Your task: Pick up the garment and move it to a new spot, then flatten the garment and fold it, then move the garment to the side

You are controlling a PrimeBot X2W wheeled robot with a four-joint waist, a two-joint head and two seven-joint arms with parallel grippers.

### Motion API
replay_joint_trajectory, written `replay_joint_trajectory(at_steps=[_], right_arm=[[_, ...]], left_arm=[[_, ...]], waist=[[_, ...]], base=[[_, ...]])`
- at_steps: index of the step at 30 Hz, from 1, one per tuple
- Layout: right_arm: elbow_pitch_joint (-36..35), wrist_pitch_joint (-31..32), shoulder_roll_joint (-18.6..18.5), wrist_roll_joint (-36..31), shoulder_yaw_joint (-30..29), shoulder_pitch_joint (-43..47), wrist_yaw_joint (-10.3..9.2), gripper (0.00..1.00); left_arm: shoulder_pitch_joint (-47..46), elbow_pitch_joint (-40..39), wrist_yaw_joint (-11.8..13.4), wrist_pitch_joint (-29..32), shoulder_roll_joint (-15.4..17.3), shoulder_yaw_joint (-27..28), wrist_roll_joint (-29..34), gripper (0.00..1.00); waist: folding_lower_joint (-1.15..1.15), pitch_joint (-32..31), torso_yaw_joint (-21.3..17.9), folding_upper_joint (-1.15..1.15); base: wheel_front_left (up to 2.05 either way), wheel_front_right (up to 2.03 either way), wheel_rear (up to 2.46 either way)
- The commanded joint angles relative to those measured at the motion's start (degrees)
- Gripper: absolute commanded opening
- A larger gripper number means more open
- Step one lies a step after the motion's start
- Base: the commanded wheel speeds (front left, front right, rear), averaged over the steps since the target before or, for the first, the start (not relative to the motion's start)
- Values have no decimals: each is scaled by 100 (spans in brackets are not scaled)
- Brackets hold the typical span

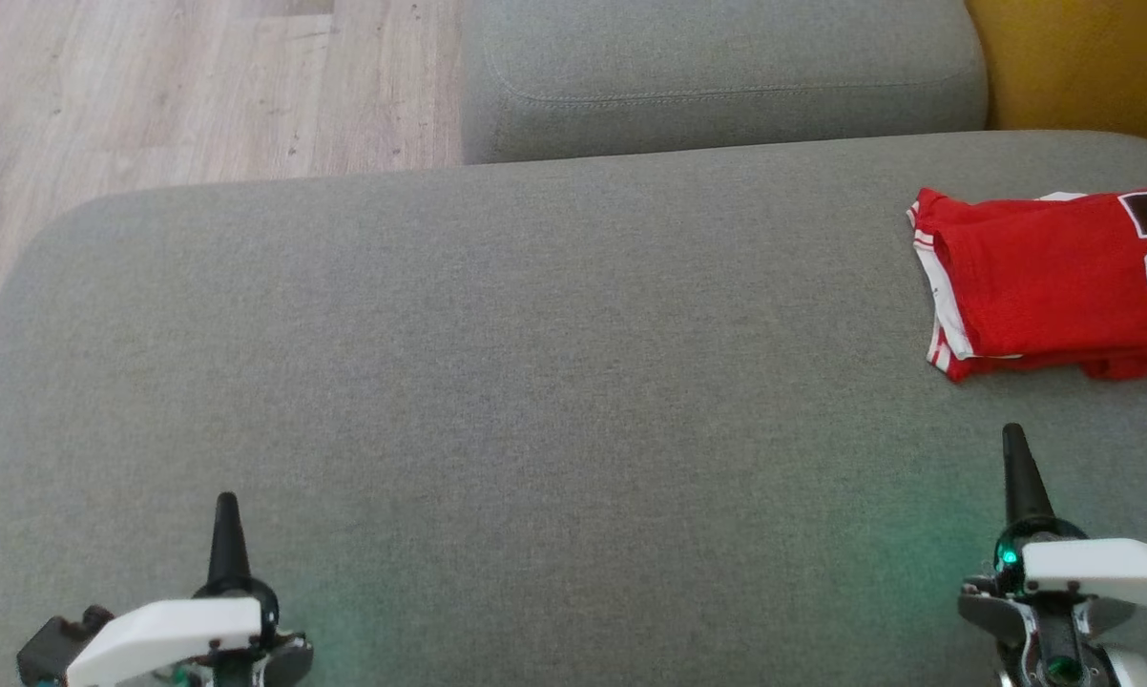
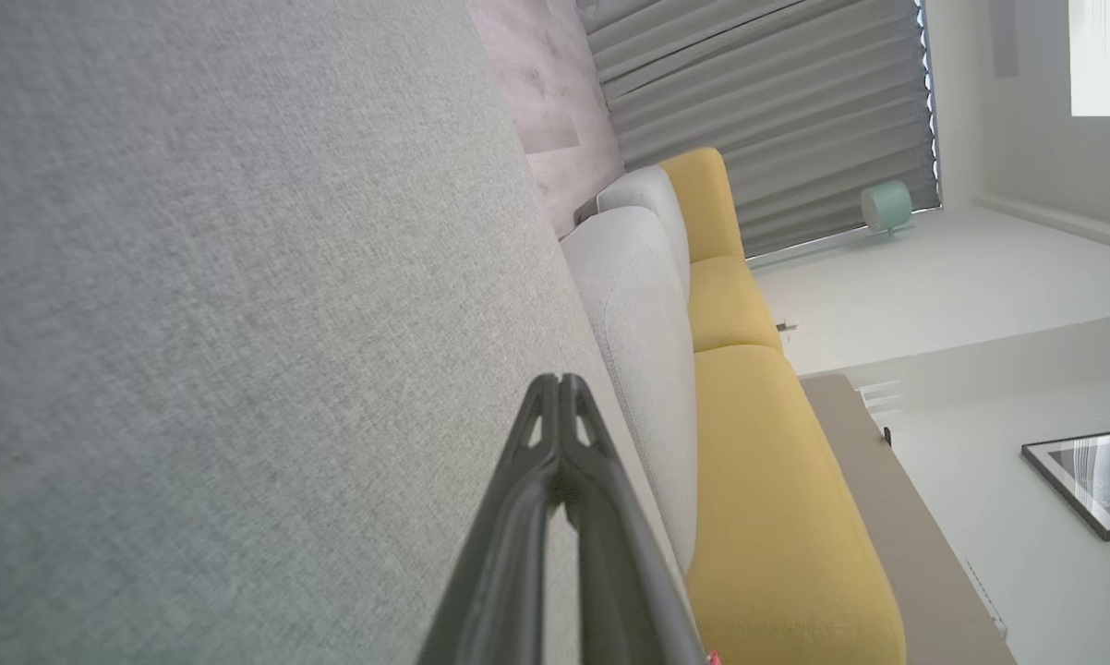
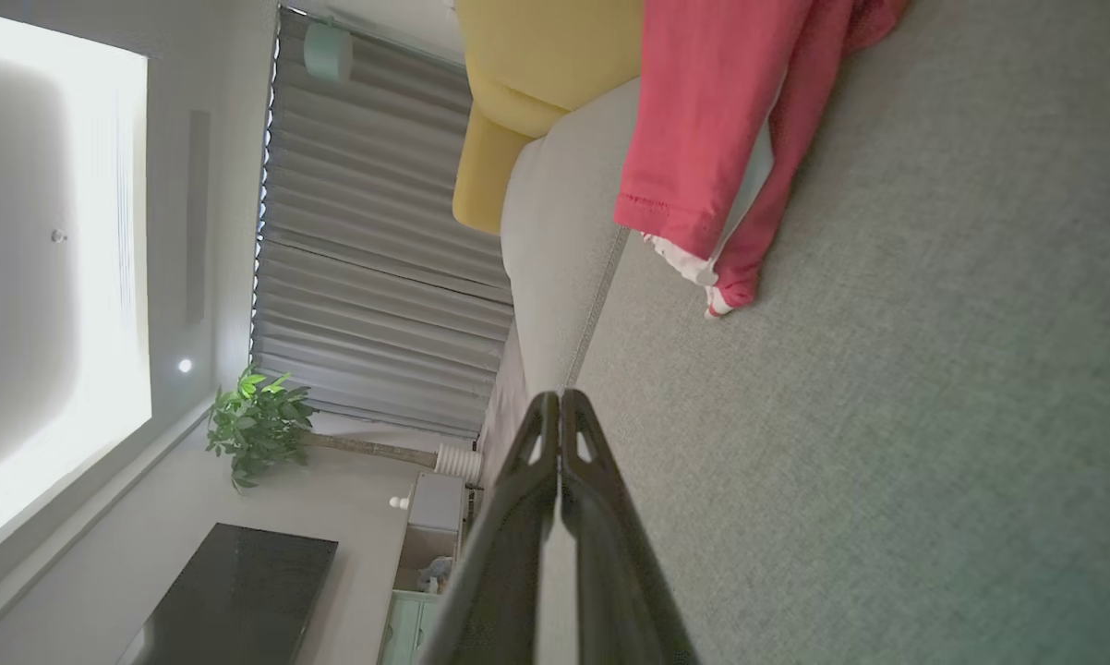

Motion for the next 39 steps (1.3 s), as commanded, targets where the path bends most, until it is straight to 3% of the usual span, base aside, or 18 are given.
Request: replay_joint_trajectory(at_steps=[1, 26, 39], right_arm=[[-162, 47, -89, 140, 58, -312, -3, 0], [-106, 471, -64, 1815, -209, -594, -4, 0], [-103, 497, -44, 1801, -240, -599, -4, 0]], left_arm=[[-359, -138, -53, 32, 77, 201, -118, 0], [-681, 62, -304, 468, 62, 626, -1703, 0], [-685, 65, -305, 497, 39, 662, -1686, 0]], waist=[[0, -1, -2, 0], [0, -23, -68, 0], [0, -23, -68, 0]], base=[[0, 0, 0], [0, 0, 0], [0, 0, 0]])
